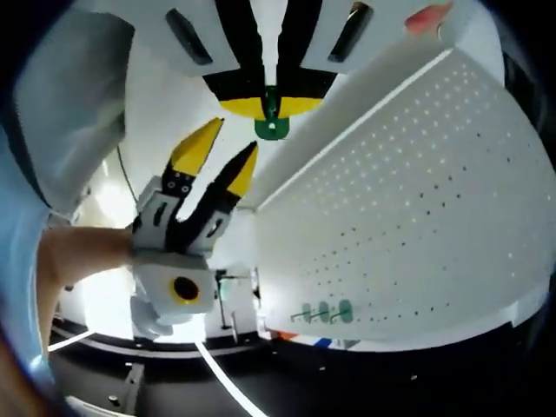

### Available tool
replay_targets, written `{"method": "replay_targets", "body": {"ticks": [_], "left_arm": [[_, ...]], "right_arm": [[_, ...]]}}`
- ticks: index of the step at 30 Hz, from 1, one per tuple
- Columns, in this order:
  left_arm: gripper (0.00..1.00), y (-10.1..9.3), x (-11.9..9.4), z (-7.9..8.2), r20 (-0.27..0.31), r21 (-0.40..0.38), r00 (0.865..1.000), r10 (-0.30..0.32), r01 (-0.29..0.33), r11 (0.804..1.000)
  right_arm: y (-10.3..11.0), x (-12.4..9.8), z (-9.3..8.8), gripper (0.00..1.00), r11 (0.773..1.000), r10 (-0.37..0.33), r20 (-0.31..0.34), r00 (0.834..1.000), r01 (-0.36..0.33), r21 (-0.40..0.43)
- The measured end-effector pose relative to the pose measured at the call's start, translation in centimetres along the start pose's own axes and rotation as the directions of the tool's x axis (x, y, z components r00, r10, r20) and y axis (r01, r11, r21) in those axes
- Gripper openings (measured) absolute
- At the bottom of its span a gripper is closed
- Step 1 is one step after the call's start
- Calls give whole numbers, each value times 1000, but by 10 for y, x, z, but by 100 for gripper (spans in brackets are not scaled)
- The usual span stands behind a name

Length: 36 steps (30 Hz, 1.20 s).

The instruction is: Insert the hook assembly into the mounting plate slot until the hook locks in place.

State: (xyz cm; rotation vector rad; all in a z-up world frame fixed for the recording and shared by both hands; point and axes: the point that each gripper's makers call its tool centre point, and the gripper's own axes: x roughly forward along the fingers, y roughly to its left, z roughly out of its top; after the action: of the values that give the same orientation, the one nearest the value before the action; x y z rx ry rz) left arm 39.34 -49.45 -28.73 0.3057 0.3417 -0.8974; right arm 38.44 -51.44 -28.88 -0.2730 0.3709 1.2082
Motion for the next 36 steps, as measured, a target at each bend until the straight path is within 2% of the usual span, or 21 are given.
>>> {"method": "replay_targets", "body": {"ticks": [4, 7, 11, 14, 16, 20, 25, 29, 36], "left_arm": [[3, 9, 2, 4, 18, -22, 998, 64, -64, 998], [3, 11, 3, 10, 52, -54, 995, 88, -85, 995], [3, 14, 6, 13, 67, -72, 989, 133, -128, 989], [3, 18, 5, 16, 82, -94, 983, 164, -156, 983], [3, 18, 6, 20, 102, -120, 980, 169, -156, 980], [3, 21, 5, 22, 113, -133, 971, 209, -193, 972], [3, 22, 7, 24, 126, -163, 965, 230, -208, 964], [3, 24, 6, 30, 151, -170, 953, 264, -238, 956], [3, 22, 7, 32, 154, -170, 948, 278, -252, 953]], "right_arm": [[-4, -1, 10, 16, 999, -26, 32, 999, 25, 20], [-7, -1, 17, 13, 998, -52, 54, 997, 51, 24], [-18, -1, 23, 11, 992, -112, 75, 991, 108, 58], [-21, 0, 28, 8, 989, -130, 93, 987, 122, 81], [-23, 0, 30, 8, 988, -138, 99, 985, 129, 90], [-27, 1, 34, 6, 983, -161, 111, 981, 150, 105], [-29, 2, 38, 5, 979, -175, 123, 977, 159, 127], [-30, 2, 39, 5, 975, -185, 124, 975, 167, 145], [-32, 3, 47, 2, 970, -194, 152, 969, 166, 178]]}}
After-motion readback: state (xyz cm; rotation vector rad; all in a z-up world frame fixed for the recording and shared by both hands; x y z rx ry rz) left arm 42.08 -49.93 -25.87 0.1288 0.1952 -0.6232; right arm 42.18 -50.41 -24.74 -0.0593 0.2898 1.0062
